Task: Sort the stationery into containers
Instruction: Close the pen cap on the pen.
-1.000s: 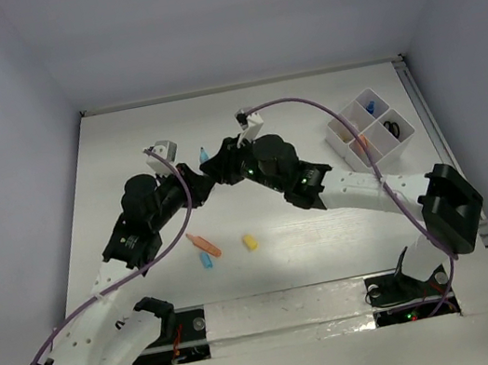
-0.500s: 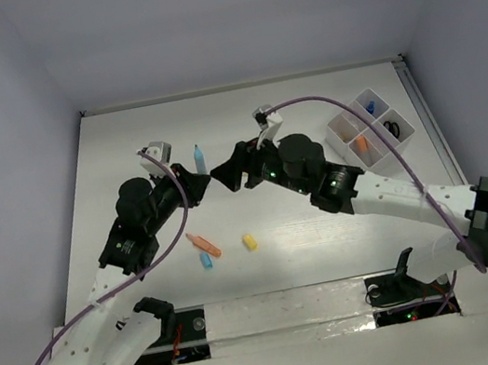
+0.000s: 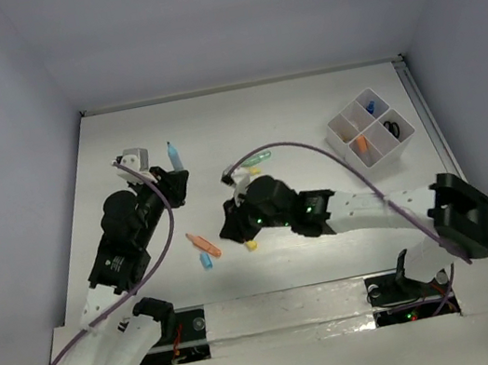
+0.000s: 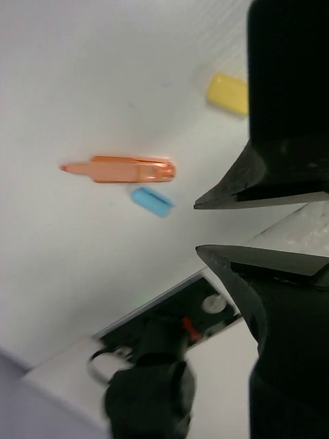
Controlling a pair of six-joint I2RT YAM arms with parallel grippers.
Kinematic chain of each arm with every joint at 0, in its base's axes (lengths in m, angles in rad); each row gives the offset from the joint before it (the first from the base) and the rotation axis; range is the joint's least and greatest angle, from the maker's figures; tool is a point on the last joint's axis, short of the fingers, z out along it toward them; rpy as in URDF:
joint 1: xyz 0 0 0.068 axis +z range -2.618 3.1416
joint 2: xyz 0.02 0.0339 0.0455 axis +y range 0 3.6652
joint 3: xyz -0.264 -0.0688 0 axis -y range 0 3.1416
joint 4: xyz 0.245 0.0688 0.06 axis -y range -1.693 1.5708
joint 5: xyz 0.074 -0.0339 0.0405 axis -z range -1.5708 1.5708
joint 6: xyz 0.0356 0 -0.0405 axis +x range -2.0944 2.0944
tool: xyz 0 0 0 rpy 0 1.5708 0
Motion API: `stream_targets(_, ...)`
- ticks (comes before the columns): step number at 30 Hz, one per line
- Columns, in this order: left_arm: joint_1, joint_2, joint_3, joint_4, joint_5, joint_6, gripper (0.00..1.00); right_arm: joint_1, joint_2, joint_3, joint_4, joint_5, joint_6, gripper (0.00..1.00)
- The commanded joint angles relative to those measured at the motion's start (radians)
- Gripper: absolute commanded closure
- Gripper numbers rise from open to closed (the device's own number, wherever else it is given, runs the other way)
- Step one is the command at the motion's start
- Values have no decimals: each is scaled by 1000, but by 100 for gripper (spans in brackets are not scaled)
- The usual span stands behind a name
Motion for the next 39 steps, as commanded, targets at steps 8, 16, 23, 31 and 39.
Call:
stream_targets(8,22,-121,7,23,-150,10,100,140,337,192,-95,65,42,47)
stream_targets(16,22,-136,5,18,-127,6,100,149,458,242,-99,63,117,36)
stream_targets(23,22,-138,2,23,-93,0,100,149,538,282,-92,100,159,36)
stream_targets(31,22,-130,4,26,-81,0,100,149,581,316,-102,167,171,40)
stream_targets(39,22,-124,2,29,-52,0,100,140,624,361,-164,218,151,52)
